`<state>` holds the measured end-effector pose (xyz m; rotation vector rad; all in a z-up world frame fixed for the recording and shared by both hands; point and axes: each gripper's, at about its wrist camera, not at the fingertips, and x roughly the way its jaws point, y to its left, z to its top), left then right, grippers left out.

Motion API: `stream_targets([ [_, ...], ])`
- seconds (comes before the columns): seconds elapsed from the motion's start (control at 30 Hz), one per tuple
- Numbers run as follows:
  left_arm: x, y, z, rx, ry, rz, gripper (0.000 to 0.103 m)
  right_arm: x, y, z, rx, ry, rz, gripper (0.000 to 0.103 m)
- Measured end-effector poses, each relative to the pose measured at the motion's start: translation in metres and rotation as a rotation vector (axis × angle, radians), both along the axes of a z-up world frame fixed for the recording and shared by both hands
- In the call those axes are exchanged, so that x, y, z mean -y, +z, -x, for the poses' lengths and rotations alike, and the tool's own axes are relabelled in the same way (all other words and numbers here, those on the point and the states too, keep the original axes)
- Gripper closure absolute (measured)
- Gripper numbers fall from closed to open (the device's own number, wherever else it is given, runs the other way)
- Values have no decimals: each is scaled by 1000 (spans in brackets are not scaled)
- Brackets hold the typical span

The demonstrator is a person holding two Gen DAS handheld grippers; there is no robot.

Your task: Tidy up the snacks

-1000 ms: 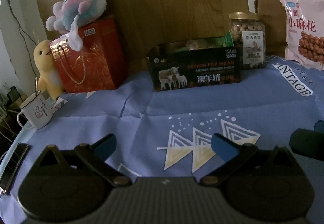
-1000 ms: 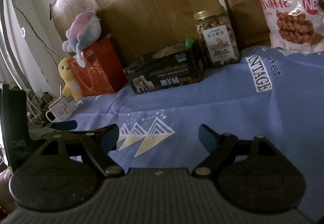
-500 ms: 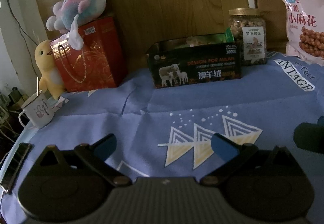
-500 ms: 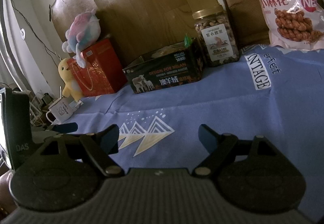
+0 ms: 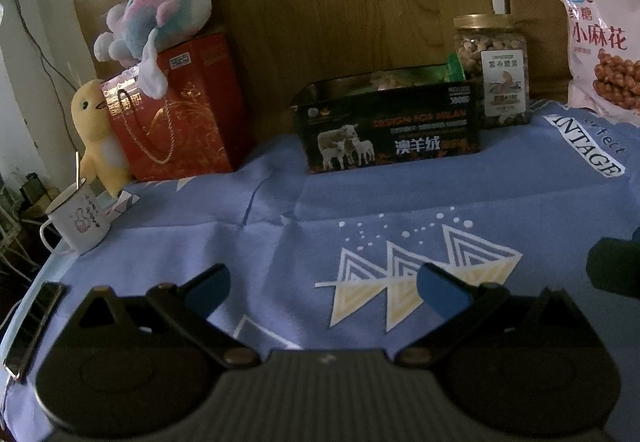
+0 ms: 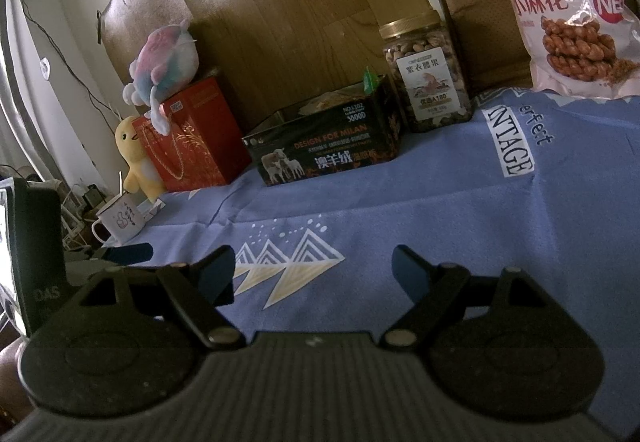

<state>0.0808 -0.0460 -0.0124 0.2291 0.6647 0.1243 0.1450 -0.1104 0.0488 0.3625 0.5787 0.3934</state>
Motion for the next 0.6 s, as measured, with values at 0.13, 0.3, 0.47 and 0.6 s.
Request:
stream_targets([
  [0.13, 0, 0, 0, 2, -1, -3, 0, 0, 0, 0, 1, 0, 0, 16],
  [0.3, 0, 0, -1, -2, -2, -4, 0, 0, -1, 0, 0, -1, -1, 16],
  [0.47, 0, -1, -2, -7, -2, -9, 0, 0, 0, 0, 0, -1, -1, 16],
  [0.6, 0, -2, -2, -7, -3, -9, 0, 1, -1, 0, -2, -2, -4, 16],
])
